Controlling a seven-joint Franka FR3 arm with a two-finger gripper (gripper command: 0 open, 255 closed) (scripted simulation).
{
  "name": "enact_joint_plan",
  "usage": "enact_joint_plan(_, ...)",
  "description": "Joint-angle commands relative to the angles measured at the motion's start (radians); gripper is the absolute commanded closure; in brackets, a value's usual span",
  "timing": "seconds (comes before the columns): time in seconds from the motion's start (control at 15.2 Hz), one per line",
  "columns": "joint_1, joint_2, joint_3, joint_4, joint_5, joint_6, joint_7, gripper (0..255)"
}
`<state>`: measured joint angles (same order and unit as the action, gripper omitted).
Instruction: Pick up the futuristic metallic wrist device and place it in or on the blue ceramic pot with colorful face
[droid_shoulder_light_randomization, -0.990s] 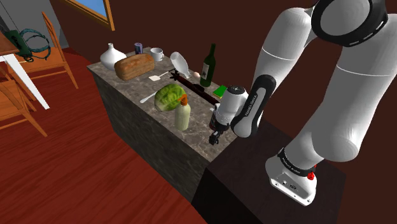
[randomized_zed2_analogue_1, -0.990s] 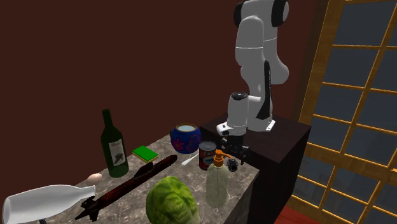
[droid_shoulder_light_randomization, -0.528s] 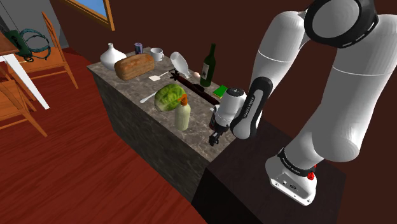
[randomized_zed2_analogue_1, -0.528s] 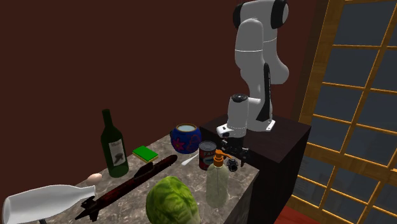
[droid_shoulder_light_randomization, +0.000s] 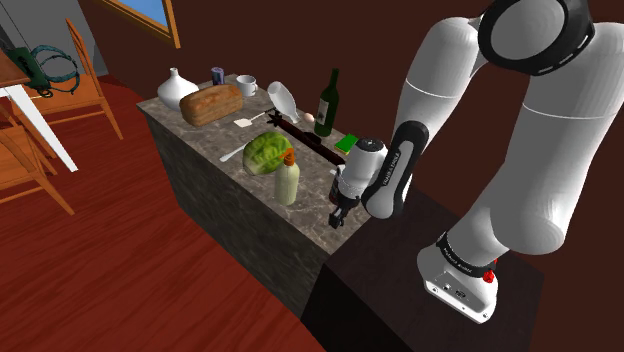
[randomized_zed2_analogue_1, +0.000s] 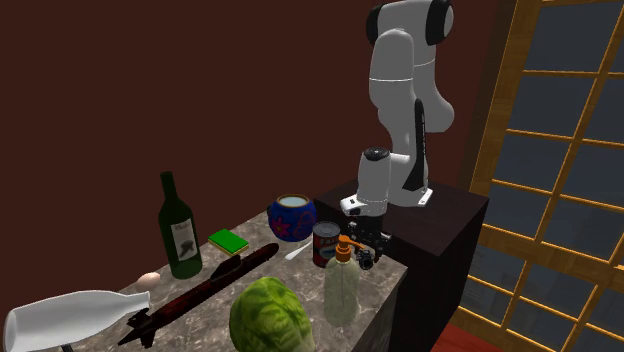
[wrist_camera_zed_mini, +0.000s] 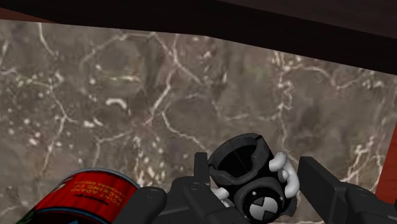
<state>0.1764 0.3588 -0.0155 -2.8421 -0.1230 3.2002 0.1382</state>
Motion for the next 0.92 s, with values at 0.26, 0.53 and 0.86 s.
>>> enact_joint_plan(0.26,-0.012,-0.046,0.011,-0.013,-0.001,-0.032,-0.001,255)
enact_joint_plan(0.53,-0.048,-0.140,0.047,-0.038,0.005,-0.102,-0.007,255)
enact_joint_plan(0.86,-0.108,-0.257,0.121,-0.063,0.058,-0.195,-0.048,255)
